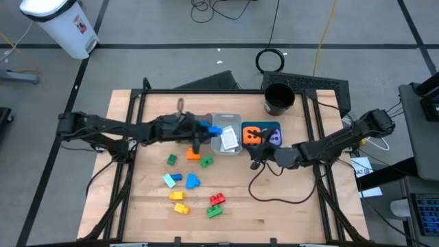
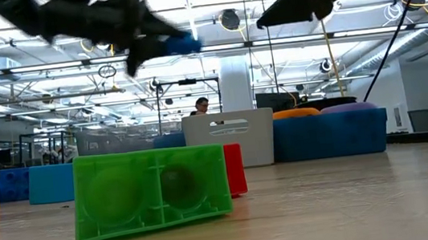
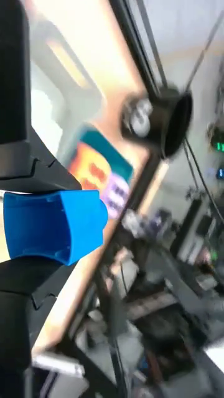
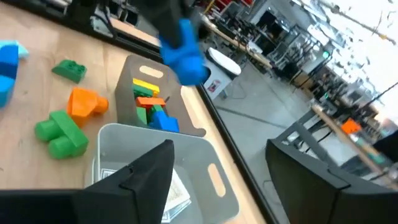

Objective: Pick & Place Toys
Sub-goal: Put the blue game piece into the black bin

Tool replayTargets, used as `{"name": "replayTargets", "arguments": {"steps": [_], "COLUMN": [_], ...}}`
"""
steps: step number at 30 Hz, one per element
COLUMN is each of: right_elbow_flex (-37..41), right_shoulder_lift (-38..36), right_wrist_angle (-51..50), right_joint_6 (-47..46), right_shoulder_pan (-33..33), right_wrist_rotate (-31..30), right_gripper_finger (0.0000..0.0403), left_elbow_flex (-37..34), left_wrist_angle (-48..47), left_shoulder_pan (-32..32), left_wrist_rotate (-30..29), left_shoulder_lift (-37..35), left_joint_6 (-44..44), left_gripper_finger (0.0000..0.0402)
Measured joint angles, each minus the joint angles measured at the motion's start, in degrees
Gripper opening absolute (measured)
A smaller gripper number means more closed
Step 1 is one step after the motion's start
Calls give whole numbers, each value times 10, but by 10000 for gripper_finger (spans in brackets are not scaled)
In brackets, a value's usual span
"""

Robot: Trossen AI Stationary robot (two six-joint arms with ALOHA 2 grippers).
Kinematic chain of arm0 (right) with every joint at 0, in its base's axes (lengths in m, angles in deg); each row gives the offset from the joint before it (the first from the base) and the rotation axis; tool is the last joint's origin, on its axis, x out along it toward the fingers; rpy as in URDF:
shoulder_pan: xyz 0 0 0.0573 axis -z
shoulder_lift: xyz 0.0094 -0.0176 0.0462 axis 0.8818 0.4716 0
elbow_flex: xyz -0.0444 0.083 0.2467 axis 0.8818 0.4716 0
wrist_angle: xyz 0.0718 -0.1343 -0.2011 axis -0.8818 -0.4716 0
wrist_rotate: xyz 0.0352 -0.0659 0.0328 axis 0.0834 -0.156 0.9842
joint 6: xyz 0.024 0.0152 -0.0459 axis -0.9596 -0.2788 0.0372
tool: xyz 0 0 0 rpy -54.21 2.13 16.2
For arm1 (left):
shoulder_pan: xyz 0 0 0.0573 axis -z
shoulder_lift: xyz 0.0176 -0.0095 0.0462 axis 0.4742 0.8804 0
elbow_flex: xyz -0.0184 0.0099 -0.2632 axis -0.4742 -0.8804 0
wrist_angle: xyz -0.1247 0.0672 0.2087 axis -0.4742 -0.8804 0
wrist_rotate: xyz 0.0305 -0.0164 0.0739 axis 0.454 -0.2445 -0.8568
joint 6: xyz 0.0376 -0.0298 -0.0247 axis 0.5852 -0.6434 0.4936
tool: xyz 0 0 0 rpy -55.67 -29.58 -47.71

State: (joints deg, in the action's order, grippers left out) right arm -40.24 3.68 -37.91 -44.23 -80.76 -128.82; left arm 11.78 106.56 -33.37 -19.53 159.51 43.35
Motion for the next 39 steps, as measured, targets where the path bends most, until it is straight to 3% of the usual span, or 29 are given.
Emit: {"name": "replayTargets", "arguments": {"steps": [8, 16, 25, 34, 39], "right_elbow_flex": [0, 0, 0, 0, 0], "right_shoulder_lift": [-11, -10, -10, -10, -10], "right_wrist_angle": [-30, -30, -30, -29, -29], "right_joint_6": [-43, -43, -43, -43, -43], "right_shoulder_pan": [0, 0, 0, 0, 0], "right_wrist_rotate": [2, 2, 2, 2, 6], "right_gripper_finger": [237, 233, 226, 224, 223], "left_elbow_flex": [-189, -300, -314, -314, -314], "left_wrist_angle": [-1, -11, -82, -63, -56], "left_shoulder_pan": [3, -31, -53, -59, -59], "left_wrist_rotate": [-86, -164, -257, -259, -260], "left_shoulder_lift": [-178, -296, -291, -266, -264], "left_joint_6": [87, 52, -1, -53, -64], "left_gripper_finger": [130, 141, 149, 153, 177]}}
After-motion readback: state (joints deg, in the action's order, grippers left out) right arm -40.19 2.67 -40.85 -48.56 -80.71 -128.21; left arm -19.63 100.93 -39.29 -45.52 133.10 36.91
